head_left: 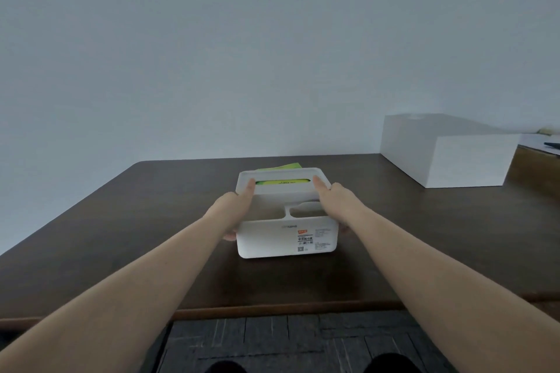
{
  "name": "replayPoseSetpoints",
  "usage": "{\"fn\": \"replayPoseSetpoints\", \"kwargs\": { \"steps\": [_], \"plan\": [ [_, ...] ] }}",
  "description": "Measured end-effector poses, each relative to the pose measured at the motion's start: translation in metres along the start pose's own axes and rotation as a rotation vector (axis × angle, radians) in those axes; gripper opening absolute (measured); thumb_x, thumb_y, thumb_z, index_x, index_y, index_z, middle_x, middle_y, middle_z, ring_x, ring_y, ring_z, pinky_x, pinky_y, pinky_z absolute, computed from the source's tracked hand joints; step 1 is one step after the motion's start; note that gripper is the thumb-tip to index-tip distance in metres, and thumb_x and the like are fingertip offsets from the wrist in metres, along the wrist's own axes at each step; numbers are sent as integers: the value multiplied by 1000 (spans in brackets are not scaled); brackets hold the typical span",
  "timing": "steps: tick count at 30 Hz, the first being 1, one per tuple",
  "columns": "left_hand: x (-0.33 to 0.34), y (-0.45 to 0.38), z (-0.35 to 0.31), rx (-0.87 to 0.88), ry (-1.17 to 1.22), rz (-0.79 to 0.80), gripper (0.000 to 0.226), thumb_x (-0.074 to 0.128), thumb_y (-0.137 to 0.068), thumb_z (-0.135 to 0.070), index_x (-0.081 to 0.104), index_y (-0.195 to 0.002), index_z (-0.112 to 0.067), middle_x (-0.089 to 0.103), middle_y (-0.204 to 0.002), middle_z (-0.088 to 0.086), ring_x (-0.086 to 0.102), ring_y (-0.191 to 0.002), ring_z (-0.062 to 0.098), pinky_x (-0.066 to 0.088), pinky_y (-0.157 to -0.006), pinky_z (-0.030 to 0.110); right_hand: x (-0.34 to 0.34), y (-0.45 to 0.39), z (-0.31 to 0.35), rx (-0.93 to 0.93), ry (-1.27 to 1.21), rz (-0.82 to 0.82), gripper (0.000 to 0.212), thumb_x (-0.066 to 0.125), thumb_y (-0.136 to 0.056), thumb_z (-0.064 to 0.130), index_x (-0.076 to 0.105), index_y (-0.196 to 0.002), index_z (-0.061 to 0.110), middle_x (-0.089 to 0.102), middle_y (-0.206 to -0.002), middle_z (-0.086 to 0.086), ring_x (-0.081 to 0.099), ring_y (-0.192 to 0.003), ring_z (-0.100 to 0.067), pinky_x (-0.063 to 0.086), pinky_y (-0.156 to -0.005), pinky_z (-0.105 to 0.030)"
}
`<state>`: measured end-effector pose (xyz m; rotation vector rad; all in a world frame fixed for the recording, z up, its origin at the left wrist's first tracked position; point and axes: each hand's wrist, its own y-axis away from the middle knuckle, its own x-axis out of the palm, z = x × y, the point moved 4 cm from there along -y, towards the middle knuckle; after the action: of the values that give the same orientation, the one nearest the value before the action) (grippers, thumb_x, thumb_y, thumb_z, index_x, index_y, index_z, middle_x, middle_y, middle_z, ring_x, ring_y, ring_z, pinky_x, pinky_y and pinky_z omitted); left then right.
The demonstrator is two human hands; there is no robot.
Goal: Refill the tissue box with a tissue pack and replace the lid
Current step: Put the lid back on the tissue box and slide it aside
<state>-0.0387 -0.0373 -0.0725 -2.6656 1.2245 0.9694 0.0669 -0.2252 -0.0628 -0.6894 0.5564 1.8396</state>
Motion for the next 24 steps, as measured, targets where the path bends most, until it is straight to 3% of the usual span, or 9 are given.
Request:
{"fn": "replayPoseSetpoints", "kwargs": {
  "steps": [2,5,8,10,14,17,24],
  "plan": [
    [-2,5,8,-23,-20,98,79,40,-82,-71,45,-135,-14,58,-123,9,64,-102,34,59,-77,41,-3,10,-8,50,-31,140,74,31,-88,69,38,-139,15,54,-131,-10,59,-107,-31,54,-81,-45],
    [-4,10,21,-43,-156,167,50,42,-92,-45,54,-120,-5,70,-93,15,66,-64,25,53,-52,24,-12,22,-20,78,5,310,56,50,-85,61,48,-120,18,64,-113,-6,66,-94,-25,57,-66,-35],
    [-6,15,19,38,-289,65,39,33,-92,-25,60,-82,2,64,-56,15,49,-37,23,39,-44,18,-20,29,-25,133,11,296,32,43,-93,33,57,-108,9,69,-80,-14,63,-51,-18,47,-45,-19],
    [-7,19,14,116,-355,-16,35,37,-85,-15,51,-55,-3,55,-42,10,40,-29,21,35,-44,20,-17,30,-20,114,37,243,29,35,-93,18,58,-100,1,67,-68,-19,54,-32,-16,40,-40,-17],
    [-9,19,9,174,-403,-117,43,44,-82,-12,45,-40,-7,51,-33,3,45,-35,22,42,-51,24,-11,23,-14,82,-17,156,23,33,-90,-2,54,-82,-6,67,-76,-28,59,-39,-23,44,-35,-19],
    [-4,19,5,202,-380,-135,44,44,-81,-12,45,-38,-8,52,-35,3,47,-40,23,47,-60,28,-17,19,-18,76,-76,122,22,33,-91,-3,54,-89,-8,65,-72,-27,62,-46,-28,48,-38,-24],
    [32,17,-34,276,-380,-96,42,44,-79,-10,48,-37,-8,54,-37,4,53,-46,26,53,-66,32,-53,2,-44,104,-123,35,22,33,-91,-3,52,-80,-5,66,-74,-29,64,-50,-31,51,-39,-26]
  ]
}}
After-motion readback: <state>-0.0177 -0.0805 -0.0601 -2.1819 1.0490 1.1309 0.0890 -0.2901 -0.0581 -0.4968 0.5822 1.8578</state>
